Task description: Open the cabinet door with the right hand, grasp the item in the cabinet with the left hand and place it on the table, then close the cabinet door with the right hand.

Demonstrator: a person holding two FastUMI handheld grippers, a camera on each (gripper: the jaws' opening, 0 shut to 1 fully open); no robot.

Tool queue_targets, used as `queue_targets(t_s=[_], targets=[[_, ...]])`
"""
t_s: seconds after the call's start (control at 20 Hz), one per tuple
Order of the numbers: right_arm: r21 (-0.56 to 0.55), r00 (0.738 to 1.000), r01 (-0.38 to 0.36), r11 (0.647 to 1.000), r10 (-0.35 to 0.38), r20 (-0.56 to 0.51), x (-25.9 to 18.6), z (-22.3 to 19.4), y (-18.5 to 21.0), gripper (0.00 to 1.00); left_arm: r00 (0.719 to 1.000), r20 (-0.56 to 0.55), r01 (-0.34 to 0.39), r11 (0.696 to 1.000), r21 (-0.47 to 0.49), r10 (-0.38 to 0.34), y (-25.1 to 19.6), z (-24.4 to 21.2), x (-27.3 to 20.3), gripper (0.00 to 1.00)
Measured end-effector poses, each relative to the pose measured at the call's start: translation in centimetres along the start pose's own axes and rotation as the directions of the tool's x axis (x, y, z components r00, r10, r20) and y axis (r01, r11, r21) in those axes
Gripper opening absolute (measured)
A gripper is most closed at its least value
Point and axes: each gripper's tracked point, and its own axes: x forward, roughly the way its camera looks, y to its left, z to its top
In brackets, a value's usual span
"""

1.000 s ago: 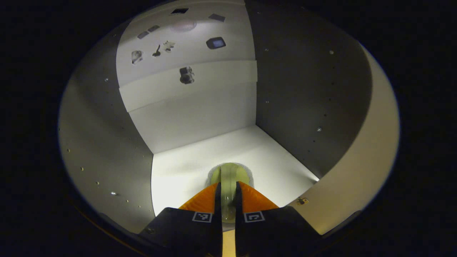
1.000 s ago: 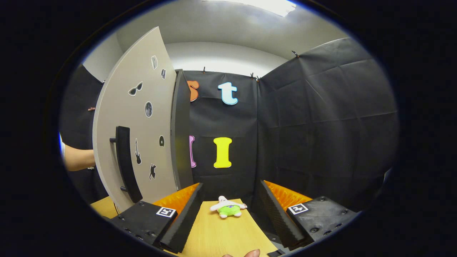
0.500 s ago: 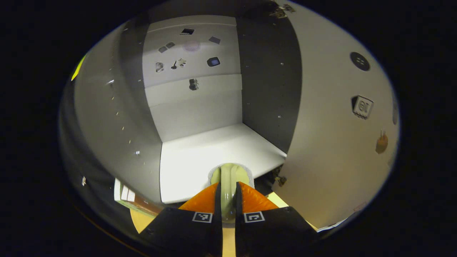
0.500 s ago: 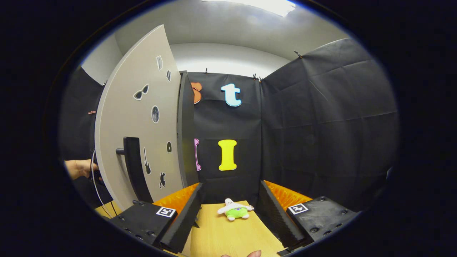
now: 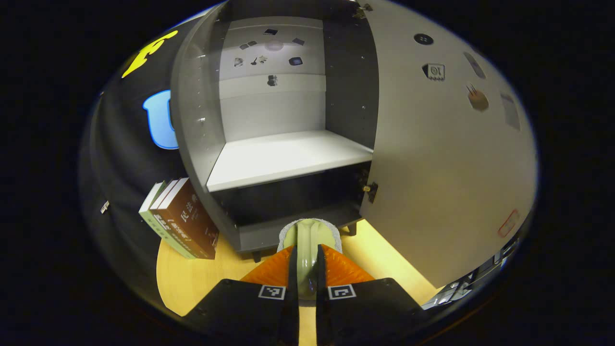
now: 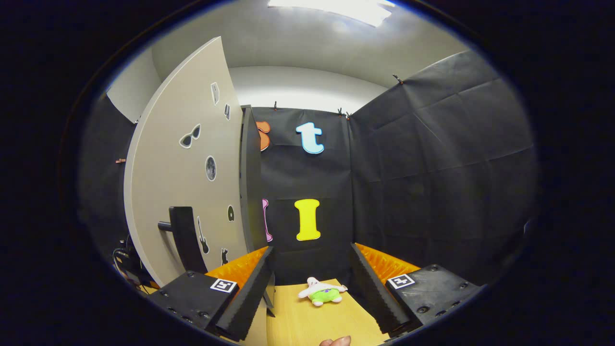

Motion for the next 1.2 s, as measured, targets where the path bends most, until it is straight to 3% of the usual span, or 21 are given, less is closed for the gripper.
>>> queue_targets(t_s=[0.25, 0.45, 1.0, 1.2], targets=[[-0.036, 1.000, -0.002, 0.999, 0.002, -0.005, -0.2, -0.3, -0.2, 0.97, 0.999, -0.041, 0.006, 0.998, -0.063, -0.008, -3.0, -8.2, 1.6, 0.18], [-0.056, 1.000, -0.017, 0.998, 0.018, 0.016, -0.4, 0.1, 0.2, 0.97, 0.996, -0.095, -0.003, 0.998, -0.058, -0.003, -4.3, -13.7, 3.2, 0.18], [-0.062, 1.000, -0.011, 0.998, 0.010, -0.002, -1.0, 0.0, -0.3, 0.97, 0.988, -0.150, -0.056, 0.997, -0.044, 0.048, -4.6, -21.4, 6.8, 0.18], [-0.084, 1.000, -0.011, 0.996, 0.010, -0.007, -0.9, -0.1, -0.3, 0.97, 0.986, -0.161, -0.039, 0.999, -0.031, 0.033, -5.5, -23.3, 7.5, 0.18]])
